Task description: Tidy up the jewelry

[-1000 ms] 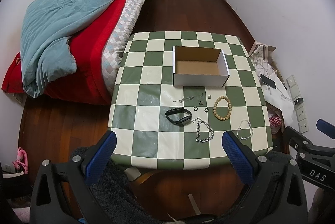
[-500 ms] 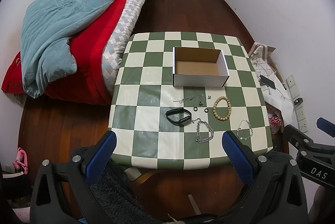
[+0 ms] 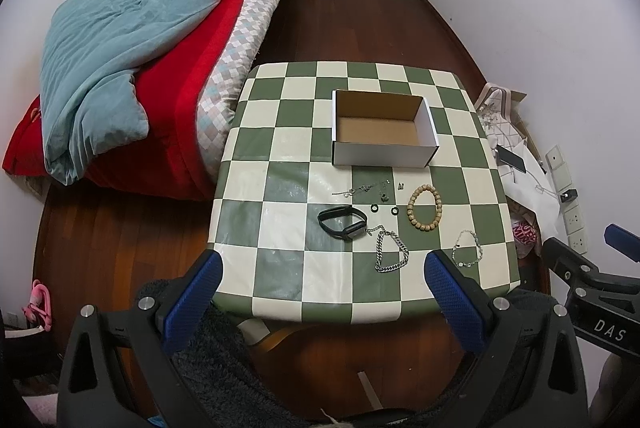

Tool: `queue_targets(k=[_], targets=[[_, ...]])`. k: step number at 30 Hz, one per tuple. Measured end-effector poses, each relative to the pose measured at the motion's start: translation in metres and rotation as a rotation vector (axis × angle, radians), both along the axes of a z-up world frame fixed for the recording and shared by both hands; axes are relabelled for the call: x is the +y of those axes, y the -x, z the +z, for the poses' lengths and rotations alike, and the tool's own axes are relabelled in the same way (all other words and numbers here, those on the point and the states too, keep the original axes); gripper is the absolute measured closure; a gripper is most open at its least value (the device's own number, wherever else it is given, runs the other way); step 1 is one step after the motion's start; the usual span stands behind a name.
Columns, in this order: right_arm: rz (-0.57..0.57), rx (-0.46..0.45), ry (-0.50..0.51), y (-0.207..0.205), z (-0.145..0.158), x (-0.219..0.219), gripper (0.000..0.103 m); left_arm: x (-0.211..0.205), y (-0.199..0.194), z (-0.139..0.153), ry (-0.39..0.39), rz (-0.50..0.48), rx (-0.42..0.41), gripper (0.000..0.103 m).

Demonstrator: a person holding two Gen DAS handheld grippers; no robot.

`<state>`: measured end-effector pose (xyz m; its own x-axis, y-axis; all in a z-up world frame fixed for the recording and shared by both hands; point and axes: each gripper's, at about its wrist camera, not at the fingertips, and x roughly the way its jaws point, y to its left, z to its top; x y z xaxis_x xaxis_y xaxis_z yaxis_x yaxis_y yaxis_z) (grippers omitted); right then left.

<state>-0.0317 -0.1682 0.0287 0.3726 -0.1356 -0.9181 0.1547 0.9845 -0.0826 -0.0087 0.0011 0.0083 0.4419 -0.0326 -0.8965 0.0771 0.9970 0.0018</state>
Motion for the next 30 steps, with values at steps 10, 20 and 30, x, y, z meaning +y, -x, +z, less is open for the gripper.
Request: queue_targets(k=[10, 20, 30], targets=[[0.001, -0.003, 0.0, 0.001, 0.0, 0.0, 0.0, -0.001, 0.002, 0.003, -0.002, -0.006, -0.011, 0.0], [0.001, -0.006, 0.002, 0.004, -0.001, -0.001, 0.0, -0.003, 0.005, 0.008, 0.001, -0.013, -0.024, 0.0], [0.003, -0.01, 0.004, 0.0, 0.009, 0.002, 0.0, -0.004, 0.004, 0.008, 0.0, -0.012, -0.022, 0.0]])
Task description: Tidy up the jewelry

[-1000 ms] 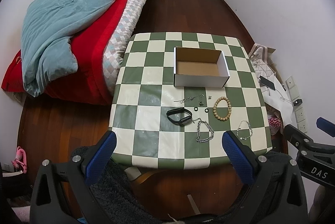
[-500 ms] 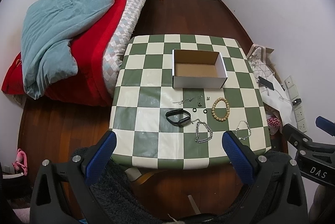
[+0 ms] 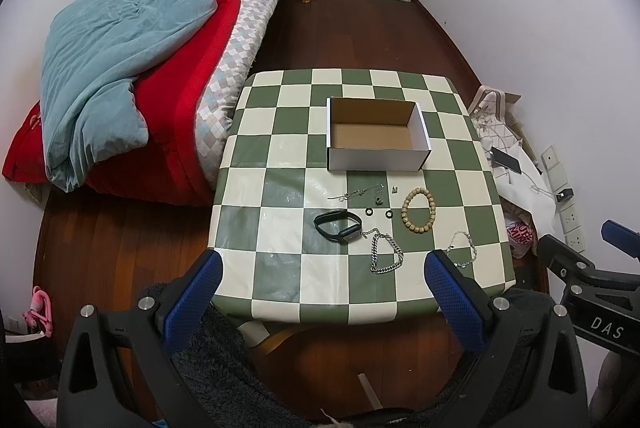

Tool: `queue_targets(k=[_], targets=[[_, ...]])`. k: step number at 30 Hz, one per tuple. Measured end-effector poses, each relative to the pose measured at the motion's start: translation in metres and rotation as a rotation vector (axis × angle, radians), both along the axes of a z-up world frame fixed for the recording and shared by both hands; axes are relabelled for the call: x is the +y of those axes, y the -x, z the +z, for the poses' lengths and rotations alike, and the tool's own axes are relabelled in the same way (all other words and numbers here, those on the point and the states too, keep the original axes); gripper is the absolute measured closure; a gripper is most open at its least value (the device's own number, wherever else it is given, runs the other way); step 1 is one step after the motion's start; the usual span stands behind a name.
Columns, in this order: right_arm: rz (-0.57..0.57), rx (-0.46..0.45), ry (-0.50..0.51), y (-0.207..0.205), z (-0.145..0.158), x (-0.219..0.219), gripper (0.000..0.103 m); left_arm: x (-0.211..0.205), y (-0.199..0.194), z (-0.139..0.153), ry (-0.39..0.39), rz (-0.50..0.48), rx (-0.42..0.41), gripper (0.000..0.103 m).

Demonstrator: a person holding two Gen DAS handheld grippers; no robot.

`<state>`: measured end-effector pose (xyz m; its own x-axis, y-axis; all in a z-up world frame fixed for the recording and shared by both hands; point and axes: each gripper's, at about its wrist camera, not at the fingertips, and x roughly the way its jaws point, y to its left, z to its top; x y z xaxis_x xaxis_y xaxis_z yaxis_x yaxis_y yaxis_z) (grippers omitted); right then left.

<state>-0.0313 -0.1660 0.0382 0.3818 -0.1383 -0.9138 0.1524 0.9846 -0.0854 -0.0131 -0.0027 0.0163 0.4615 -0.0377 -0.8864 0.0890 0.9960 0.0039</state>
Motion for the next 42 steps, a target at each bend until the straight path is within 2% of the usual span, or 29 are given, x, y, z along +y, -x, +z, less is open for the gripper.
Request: queue_targets(k=[6, 12, 15, 16, 18, 21, 26, 29, 31, 35, 37, 39, 41, 42], targets=[[-0.02, -0.015, -0.008, -0.004, 0.004, -0.001, 0.0, -0.001, -0.004, -0.002, -0.025, 0.011, -0.008, 0.0], [-0.072, -0.011, -0.008, -0.021, -0.012, -0.019, 0.0, -0.004, -0.03, -0.029, -0.164, 0.027, -0.039, 0.0], [-0.106, -0.004, -0.018, -0.024, -0.032, -0.036, 0.001, -0.011, -0.047, -0.058, -0.238, 0.019, -0.023, 0.0], [-0.124, 0.011, -0.022, -0.028, -0.045, -0.045, 0.003, -0.011, -0.05, -0.068, -0.246, 0.015, -0.011, 0.0], [-0.148, 0.032, -0.04, -0.036, -0.06, -0.057, 0.014, -0.014, -0.057, -0.09, -0.266, 0.003, 0.032, 0.0], [-0.192, 0.081, -0.052, -0.049, -0.092, -0.077, 0.026, -0.024, -0.068, -0.125, -0.288, -0.017, 0.099, 0.0], [-0.267, 0.159, -0.063, -0.051, -0.16, -0.11, 0.032, -0.047, -0.072, -0.17, -0.272, -0.067, 0.196, 0.0], [-0.296, 0.21, -0.095, -0.052, -0.198, -0.124, 0.033, -0.063, -0.076, -0.196, -0.262, -0.099, 0.256, 0.001], [-0.303, 0.238, -0.083, -0.053, -0.22, -0.127, 0.033, -0.072, -0.078, -0.211, -0.261, -0.122, 0.28, 0.002], [-0.318, 0.283, -0.092, -0.052, -0.256, -0.127, 0.033, -0.083, -0.081, -0.234, -0.262, -0.144, 0.329, 0.017], [-0.322, 0.291, -0.094, -0.051, -0.265, -0.126, 0.033, -0.086, -0.081, -0.241, -0.262, -0.154, 0.338, 0.018], [-0.323, 0.295, -0.098, -0.05, -0.272, -0.124, 0.033, -0.089, -0.081, -0.246, -0.266, -0.164, 0.337, 0.024], [-0.321, 0.302, -0.1, -0.05, -0.277, -0.121, 0.033, -0.09, -0.081, -0.252, -0.259, -0.18, 0.351, 0.035], [-0.319, 0.292, -0.104, -0.05, -0.277, -0.121, 0.033, -0.09, -0.08, -0.25, -0.245, -0.181, 0.336, 0.036]])
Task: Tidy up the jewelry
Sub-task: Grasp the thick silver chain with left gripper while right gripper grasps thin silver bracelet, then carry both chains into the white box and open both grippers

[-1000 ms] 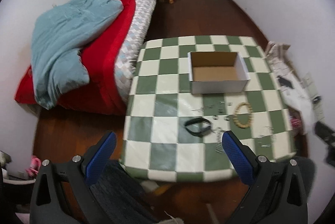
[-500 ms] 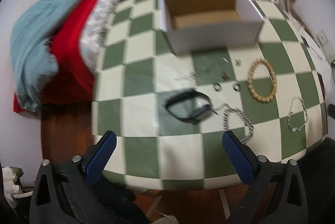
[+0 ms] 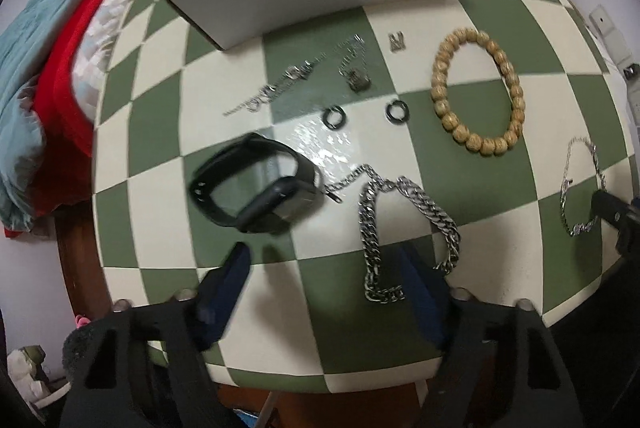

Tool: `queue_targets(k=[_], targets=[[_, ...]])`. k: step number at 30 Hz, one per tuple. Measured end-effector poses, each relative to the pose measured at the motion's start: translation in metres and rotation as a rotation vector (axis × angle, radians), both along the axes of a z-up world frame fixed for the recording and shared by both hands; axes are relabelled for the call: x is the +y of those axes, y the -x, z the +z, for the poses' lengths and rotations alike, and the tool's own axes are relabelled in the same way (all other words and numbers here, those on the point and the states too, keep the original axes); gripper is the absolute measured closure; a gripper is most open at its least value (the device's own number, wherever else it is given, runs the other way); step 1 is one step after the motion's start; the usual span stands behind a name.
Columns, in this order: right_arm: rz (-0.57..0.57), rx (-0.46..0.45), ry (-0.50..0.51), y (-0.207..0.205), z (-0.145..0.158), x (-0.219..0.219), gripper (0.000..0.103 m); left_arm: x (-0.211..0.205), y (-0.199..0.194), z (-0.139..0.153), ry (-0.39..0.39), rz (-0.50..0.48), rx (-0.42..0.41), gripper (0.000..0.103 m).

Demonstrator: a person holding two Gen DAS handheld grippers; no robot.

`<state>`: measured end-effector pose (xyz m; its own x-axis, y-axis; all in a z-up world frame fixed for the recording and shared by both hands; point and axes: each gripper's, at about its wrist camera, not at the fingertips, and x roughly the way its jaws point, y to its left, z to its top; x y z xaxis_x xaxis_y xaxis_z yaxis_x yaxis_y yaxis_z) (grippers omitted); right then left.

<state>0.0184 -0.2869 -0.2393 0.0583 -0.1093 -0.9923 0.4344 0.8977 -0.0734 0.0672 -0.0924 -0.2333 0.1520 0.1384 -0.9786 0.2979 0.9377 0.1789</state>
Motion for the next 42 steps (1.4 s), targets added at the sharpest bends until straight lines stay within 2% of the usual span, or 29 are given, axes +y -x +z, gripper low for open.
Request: queue_targets(k=[3, 4, 5, 6, 7, 8, 9, 11, 12, 14, 18, 31, 42], targets=[[0.01, -0.01, 0.003, -0.001, -0.001, 0.002, 0.033, 0.001, -0.002, 0.0, 0.032, -0.009, -0.003, 0.044], [0.014, -0.016, 0.003, 0.0, -0.002, 0.003, 0.033, 0.001, -0.001, 0.001, 0.047, -0.012, -0.002, 0.054], [0.015, -0.018, -0.005, -0.001, 0.0, 0.004, 0.034, 0.0, 0.001, 0.003, 0.084, -0.02, 0.003, 0.07], [0.016, -0.026, -0.017, -0.001, 0.001, 0.003, 0.035, -0.001, 0.001, 0.003, 0.118, -0.029, 0.009, 0.078], [0.016, -0.035, -0.031, 0.0, 0.001, 0.002, 0.036, -0.002, 0.003, 0.004, 0.142, -0.04, 0.015, 0.093], [0.02, -0.041, -0.037, 0.001, 0.002, 0.001, 0.037, -0.005, 0.005, 0.005, 0.138, -0.054, 0.01, 0.097], [0.033, -0.046, -0.033, 0.002, 0.002, 0.003, 0.039, -0.006, 0.007, 0.005, 0.126, -0.065, 0.002, 0.097], [0.049, -0.062, -0.027, 0.002, 0.005, 0.008, 0.05, -0.008, 0.009, 0.007, 0.119, -0.072, -0.005, 0.098], [0.06, -0.07, -0.021, 0.002, 0.007, 0.011, 0.069, -0.007, 0.009, 0.007, 0.122, -0.068, -0.005, 0.098], [0.074, -0.066, -0.015, 0.001, 0.008, 0.015, 0.099, -0.005, 0.009, 0.008, 0.118, -0.062, -0.009, 0.098], [0.037, -0.094, -0.057, 0.003, 0.014, 0.008, 0.101, 0.006, 0.01, 0.019, 0.126, -0.041, -0.039, 0.098], [0.079, -0.291, -0.1, -0.003, 0.097, 0.024, 0.102, 0.03, 0.013, 0.089, 0.225, 0.024, -0.138, 0.098], [0.141, -0.418, -0.129, -0.026, 0.155, 0.044, 0.102, 0.044, -0.027, 0.157, 0.299, 0.057, -0.286, 0.098]])
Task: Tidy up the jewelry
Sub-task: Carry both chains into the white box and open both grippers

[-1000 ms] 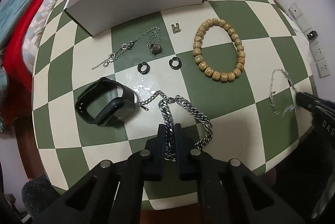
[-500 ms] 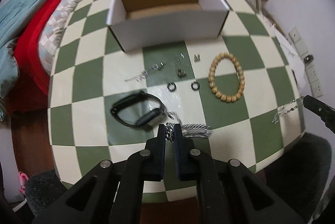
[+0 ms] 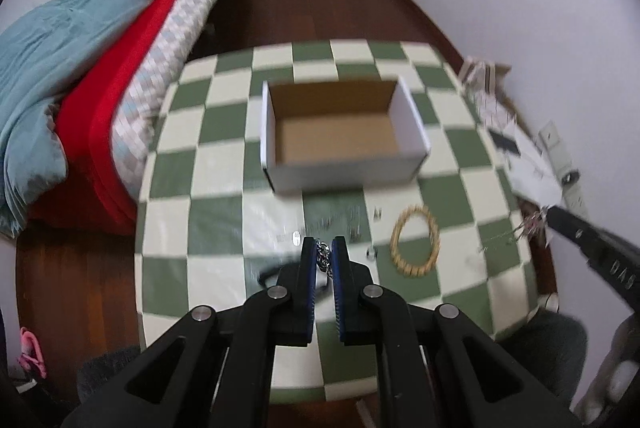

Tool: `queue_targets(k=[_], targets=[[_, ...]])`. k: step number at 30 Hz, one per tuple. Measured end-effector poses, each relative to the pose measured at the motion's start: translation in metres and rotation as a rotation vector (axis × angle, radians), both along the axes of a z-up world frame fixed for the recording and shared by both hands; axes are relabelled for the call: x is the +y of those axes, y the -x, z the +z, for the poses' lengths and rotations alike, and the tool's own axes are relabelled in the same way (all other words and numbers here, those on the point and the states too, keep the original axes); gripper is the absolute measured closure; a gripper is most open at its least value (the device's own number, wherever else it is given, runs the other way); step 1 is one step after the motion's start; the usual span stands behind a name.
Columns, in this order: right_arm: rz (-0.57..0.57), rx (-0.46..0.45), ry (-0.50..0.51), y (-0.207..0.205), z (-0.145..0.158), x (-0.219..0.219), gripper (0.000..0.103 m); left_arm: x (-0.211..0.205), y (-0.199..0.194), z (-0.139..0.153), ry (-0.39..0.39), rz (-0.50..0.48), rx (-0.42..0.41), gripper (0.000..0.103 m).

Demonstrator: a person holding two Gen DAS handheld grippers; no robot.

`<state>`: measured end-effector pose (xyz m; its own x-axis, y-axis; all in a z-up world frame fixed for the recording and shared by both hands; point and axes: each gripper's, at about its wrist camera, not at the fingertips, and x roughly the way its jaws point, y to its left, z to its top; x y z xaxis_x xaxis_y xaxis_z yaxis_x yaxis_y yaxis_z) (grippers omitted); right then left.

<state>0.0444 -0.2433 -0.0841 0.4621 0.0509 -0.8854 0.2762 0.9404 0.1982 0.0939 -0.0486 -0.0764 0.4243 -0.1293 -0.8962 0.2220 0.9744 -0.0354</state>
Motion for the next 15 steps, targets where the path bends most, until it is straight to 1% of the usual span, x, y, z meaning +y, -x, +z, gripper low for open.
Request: queue_targets(k=[4, 9, 13, 15], targets=[[0.031, -0.044, -0.003, -0.02, 0.018, 0.009, 0.102, 0.0, -0.024, 0.019, 0.027, 0.011, -0.039, 0.098], [0.081, -0.096, 0.011, -0.055, 0.036, 0.028, 0.102, 0.0, -0.069, 0.036, 0.047, 0.015, -0.071, 0.098], [0.106, -0.118, 0.003, -0.088, 0.044, 0.039, 0.102, 0.003, -0.103, 0.036, 0.055, 0.018, -0.068, 0.098], [0.118, -0.119, -0.006, -0.108, 0.045, 0.043, 0.102, 0.004, -0.12, 0.03, 0.067, 0.012, -0.043, 0.098]])
